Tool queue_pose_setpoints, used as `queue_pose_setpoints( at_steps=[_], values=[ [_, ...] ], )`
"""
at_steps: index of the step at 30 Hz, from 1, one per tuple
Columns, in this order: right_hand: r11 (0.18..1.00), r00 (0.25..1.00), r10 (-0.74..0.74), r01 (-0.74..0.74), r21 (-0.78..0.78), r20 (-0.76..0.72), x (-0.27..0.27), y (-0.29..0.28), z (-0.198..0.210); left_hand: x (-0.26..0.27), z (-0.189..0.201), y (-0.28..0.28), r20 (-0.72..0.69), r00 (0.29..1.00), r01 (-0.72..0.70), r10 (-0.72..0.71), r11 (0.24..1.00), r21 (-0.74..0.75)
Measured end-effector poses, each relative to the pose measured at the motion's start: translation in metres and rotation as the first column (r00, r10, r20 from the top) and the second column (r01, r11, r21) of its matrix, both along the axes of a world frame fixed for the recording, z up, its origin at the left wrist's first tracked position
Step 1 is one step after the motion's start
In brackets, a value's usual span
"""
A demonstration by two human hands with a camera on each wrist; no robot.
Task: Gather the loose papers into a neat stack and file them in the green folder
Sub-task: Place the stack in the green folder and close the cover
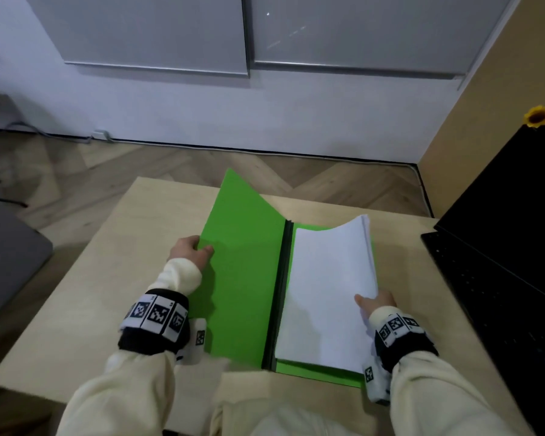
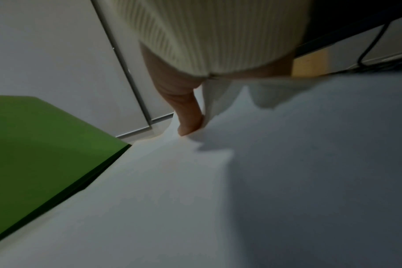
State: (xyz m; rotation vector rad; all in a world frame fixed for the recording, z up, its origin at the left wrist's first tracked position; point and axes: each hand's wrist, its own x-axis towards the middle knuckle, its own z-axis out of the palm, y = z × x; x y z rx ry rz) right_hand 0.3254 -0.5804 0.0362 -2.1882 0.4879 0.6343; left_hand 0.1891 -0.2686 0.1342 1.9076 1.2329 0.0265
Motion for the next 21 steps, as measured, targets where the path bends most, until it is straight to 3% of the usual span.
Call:
queue_pose_setpoints(
  at_steps=[5,12,21],
  values=[
    [0.991,0.994,0.104,-0.106,-0.079,-0.021,-0.007,0.031,-0.001,-0.011,0.005,0.016,0.005,1.0,-0.009,0.009,1.0,0.003],
    [0.989,0.993,0.105,-0.109,-0.1,-0.045,-0.011,0.053,-0.008,-0.016,0.012,0.028,0.002,1.0,0.007,-0.007,1.0,-0.008],
    [0.966,0.988,0.15,-0.153,-0.207,-0.031,-0.007,0.046,-0.016,-0.015,0.025,0.019,-0.012,0.984,0.176,-0.177,0.984,-0.038]
  ],
)
